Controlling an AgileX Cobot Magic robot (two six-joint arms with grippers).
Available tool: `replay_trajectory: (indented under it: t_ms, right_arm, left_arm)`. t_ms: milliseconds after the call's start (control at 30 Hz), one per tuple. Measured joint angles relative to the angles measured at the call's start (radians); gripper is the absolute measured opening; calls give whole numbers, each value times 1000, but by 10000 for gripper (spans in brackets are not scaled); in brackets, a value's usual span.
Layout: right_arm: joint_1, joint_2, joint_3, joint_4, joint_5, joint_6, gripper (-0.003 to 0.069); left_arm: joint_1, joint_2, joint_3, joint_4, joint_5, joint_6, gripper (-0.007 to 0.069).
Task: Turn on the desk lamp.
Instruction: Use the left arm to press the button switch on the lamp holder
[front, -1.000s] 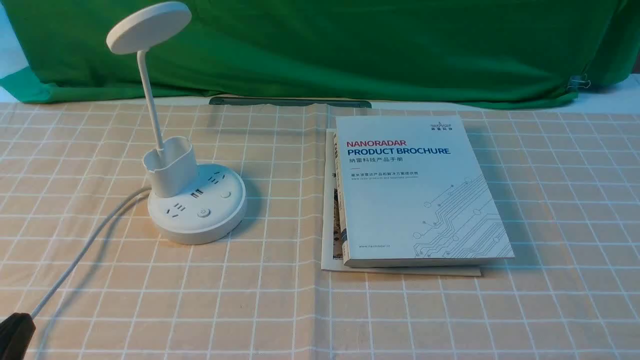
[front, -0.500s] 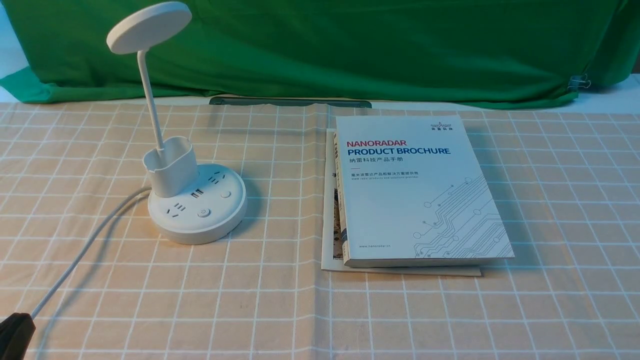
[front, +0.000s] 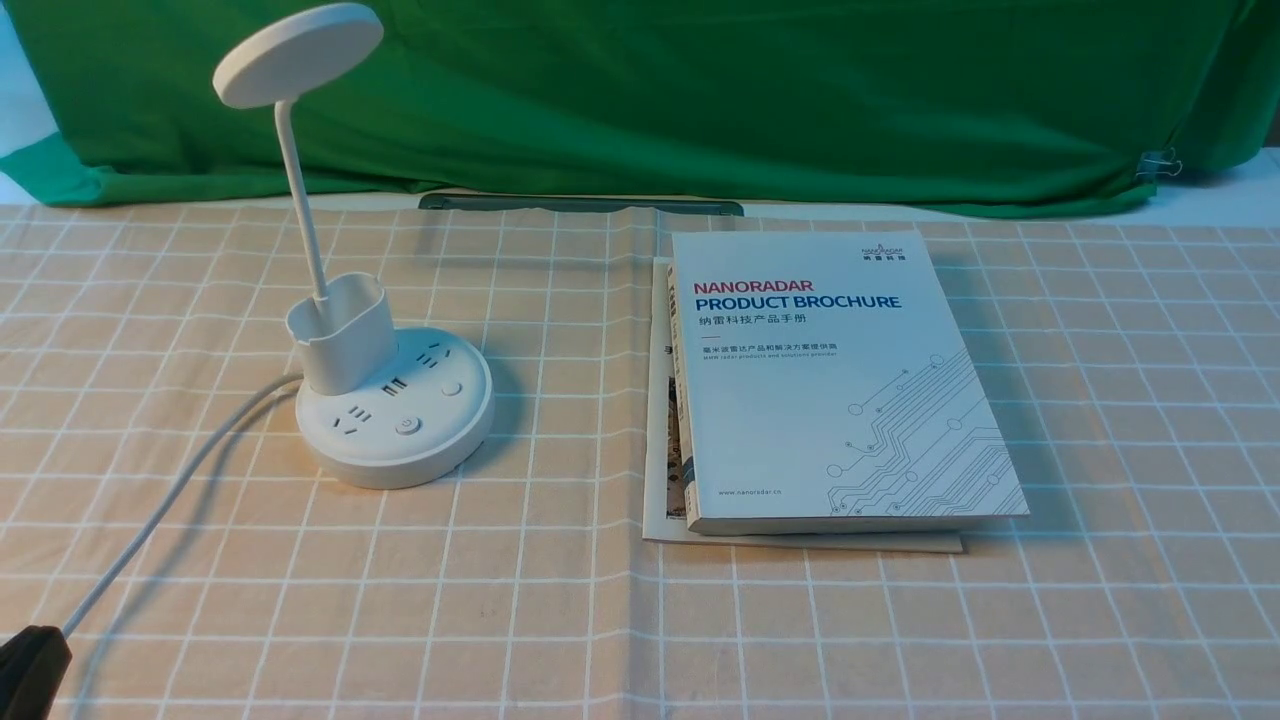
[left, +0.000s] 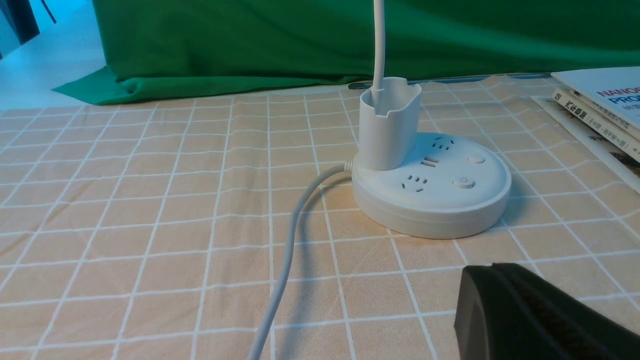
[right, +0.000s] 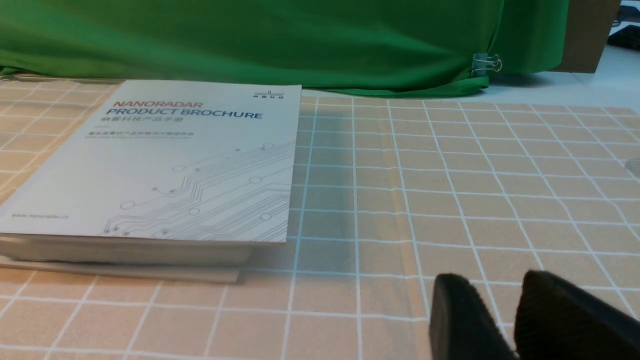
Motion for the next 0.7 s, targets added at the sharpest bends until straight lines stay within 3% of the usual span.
replay_trajectory:
  t_ms: [233,700]
  right_arm:
    - [0,0,0,0,0,0,241]
    - [0,0,0,0,0,0,241]
  left_arm:
    - [0,0,0,5,-59,0,1]
    - [0,0,0,5,-622,-44,1]
